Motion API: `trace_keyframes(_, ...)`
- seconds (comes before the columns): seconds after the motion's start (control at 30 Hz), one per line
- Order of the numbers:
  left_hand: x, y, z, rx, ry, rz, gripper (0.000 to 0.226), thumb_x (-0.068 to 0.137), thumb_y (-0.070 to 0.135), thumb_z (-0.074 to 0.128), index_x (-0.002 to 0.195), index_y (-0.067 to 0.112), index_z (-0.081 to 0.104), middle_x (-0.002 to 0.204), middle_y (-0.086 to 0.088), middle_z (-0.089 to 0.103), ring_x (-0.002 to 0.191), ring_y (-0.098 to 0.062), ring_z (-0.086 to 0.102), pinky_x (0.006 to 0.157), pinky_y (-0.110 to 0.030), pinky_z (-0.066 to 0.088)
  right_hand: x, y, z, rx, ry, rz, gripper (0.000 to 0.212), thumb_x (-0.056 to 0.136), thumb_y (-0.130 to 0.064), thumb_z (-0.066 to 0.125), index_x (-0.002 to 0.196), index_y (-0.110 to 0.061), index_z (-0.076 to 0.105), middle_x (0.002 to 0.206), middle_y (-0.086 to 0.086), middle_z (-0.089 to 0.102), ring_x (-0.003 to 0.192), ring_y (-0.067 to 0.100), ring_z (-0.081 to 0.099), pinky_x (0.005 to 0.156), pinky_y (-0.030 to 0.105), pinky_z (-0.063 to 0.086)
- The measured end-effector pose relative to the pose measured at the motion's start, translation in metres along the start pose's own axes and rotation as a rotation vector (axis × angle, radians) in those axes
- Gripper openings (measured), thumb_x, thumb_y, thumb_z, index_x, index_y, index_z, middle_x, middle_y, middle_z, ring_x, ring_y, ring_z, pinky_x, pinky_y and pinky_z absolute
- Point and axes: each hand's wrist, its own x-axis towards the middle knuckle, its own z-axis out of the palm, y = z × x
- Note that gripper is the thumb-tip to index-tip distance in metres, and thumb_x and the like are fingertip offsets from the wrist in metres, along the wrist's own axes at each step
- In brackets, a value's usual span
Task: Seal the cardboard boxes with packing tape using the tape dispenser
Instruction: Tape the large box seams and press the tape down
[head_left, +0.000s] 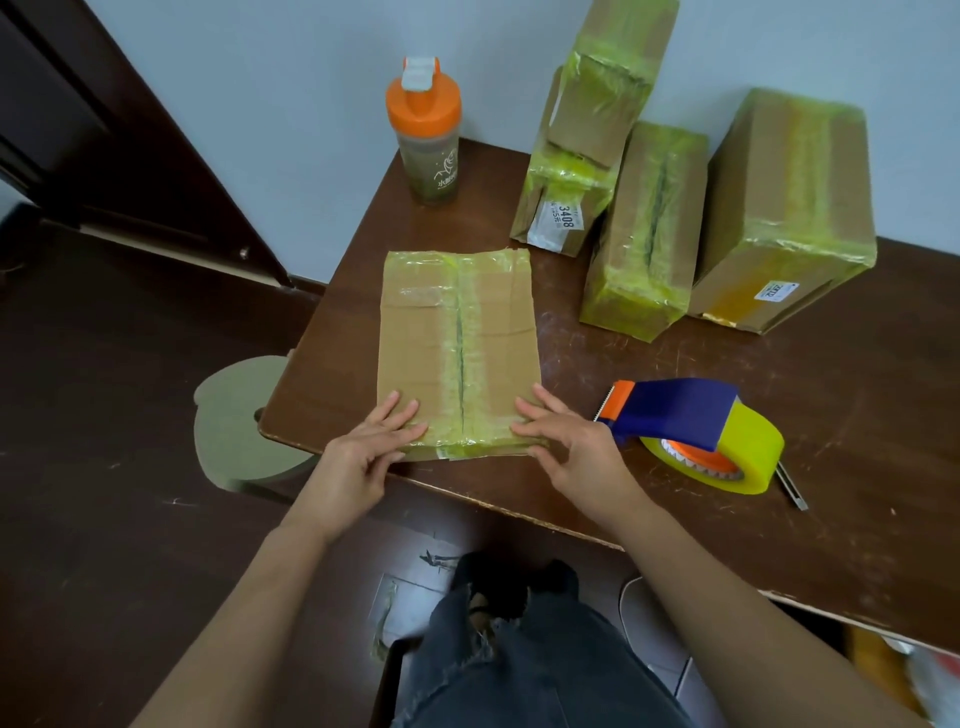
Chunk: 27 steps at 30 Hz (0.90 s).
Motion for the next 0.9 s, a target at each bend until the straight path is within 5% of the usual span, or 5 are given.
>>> trace_keyframes(0.13, 0.0, 0.002, 0.004, -0.013, 0.016, -0.024, 0.06, 0.079, -0.029, 0.053, 0.122, 0.01, 0.065, 0.136, 0.0, 0.052, 0.14, -0.011, 0.031, 0.099, -0.003, 0.033, 0.0, 0.002, 0.003, 0.025, -0.009, 0.031, 0.041, 0.082, 0.019, 0.06, 0.108, -0.011, 0.072, 0.135, 0.003, 0.058, 0.141, 0.001, 0.032, 0.109, 0.021, 0.038)
trace_keyframes(0.3, 0.004, -0.001, -0.011, 0.041, -0.138, -0.064, 0.077, 0.078, -0.027, 0.053, 0.129, 0.031, 0.054, 0.142, 0.023, 0.037, 0.14, 0.009, 0.019, 0.114, -0.014, 0.019, 0.002, -0.004, -0.015, -0.081, -0.187, 0.042, 0.056, 0.08, 0.011, 0.069, 0.126, -0.021, 0.064, 0.146, -0.013, 0.046, 0.144, -0.006, 0.02, 0.116, 0.023, 0.026)
trace_keyframes(0.47, 0.005, -0.006, -0.027, 0.183, -0.324, -0.06, 0.105, 0.069, -0.032, 0.049, 0.136, 0.048, 0.036, 0.149, 0.028, 0.023, 0.141, 0.012, 0.005, 0.118, -0.026, 0.011, 0.005, 0.004, -0.025, -0.145, -0.256, -0.029, 0.071, 0.08, 0.026, 0.053, 0.13, -0.023, 0.061, 0.148, -0.014, 0.043, 0.144, -0.005, 0.02, 0.116, 0.016, 0.022)
trace_keyframes(0.63, 0.007, -0.002, -0.018, 0.178, -0.16, -0.01, 0.079, 0.075, -0.017, 0.065, 0.132, 0.032, 0.047, 0.142, 0.012, 0.039, 0.136, 0.005, 0.021, 0.117, -0.028, 0.018, 0.009, 0.014, -0.014, -0.194, -0.148, -0.096, 0.059, 0.076, 0.014, 0.071, 0.123, -0.021, 0.067, 0.138, -0.014, 0.049, 0.138, -0.014, 0.024, 0.116, 0.018, 0.026)
trace_keyframes(0.9, 0.005, -0.003, -0.008, 0.179, -0.02, -0.013, 0.057, 0.069, 0.006, 0.082, 0.121, 0.024, 0.067, 0.131, 0.015, 0.052, 0.13, 0.002, 0.04, 0.108, -0.008, 0.027, 0.013, 0.015, -0.011, -0.21, -0.079, -0.125, 0.049, 0.072, 0.005, 0.08, 0.116, -0.015, 0.071, 0.131, -0.002, 0.061, 0.133, -0.002, 0.036, 0.11, 0.007, 0.025)
